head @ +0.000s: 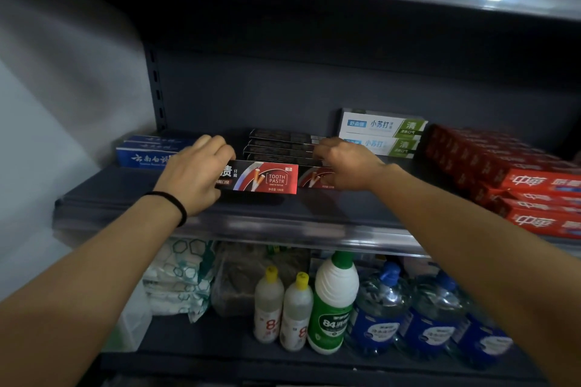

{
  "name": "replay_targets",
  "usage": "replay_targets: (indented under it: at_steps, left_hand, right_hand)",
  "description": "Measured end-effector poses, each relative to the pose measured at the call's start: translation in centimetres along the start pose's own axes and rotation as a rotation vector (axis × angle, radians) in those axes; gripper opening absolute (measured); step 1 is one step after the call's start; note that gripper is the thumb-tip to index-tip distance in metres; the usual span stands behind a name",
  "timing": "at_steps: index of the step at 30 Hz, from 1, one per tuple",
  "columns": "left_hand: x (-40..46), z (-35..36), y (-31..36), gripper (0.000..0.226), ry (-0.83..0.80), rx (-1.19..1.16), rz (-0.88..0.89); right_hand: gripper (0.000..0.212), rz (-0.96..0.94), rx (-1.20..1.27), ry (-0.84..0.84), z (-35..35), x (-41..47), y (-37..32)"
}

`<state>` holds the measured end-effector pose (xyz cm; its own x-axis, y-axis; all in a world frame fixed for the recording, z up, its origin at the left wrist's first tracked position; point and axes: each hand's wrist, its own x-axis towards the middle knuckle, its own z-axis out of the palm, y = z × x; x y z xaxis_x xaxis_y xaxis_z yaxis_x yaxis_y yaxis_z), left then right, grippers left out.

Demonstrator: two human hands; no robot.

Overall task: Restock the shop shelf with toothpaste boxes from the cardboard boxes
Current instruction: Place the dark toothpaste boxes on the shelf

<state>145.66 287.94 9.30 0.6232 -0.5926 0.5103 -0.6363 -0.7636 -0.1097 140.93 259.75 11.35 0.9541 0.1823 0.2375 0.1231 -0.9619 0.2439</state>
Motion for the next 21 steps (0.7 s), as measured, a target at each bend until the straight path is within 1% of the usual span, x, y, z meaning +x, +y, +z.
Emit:
replay_targets:
  at_steps: [2, 7, 10, 12, 15, 18, 21]
  left_hand:
    - [0.2, -0.1, 0.8, 0.051, 0.029, 0.0, 0.028]
    - [0.5, -0.1, 3.2, 0.051, 0.066, 0.042, 0.104]
    - [0.3, 0.0, 4.5, 0.055, 0.13, 0.079, 0.184]
    - [0.0, -0.1, 5.2, 0.057, 0.14, 0.099, 0.216]
    - [-0.3, -0.1, 5.9, 0.058, 0.162, 0.102, 0.243]
    - [-0.5, -0.1, 6.4, 0.058, 0.173, 0.087, 0.247]
    - [-0.5, -0.5, 6.5, 0.058, 0.152, 0.076, 0.256]
  right_hand:
    - [0.05, -0.024, 0.059, -0.028, -1.2, -1.0, 0.2]
    - [0.069, -0.049, 0.219, -0.128, -3.9, -2.7, 0.1]
    - [0.074, -0.039, 0.269, -0.194, -4.5, -3.1, 0.0]
    - [0.071, -0.028, 0.281, -0.249, -4.6, -3.1, 0.0]
    - [0.058, -0.034, 0.297, -0.299, -4.6, -3.1, -0.2]
    - [0.045, -0.033, 0.348, -0.282, -4.6, -3.4, -0.5]
    - [0.042, -0.02, 0.36, -0.26, -4.6, -3.5, -0.5]
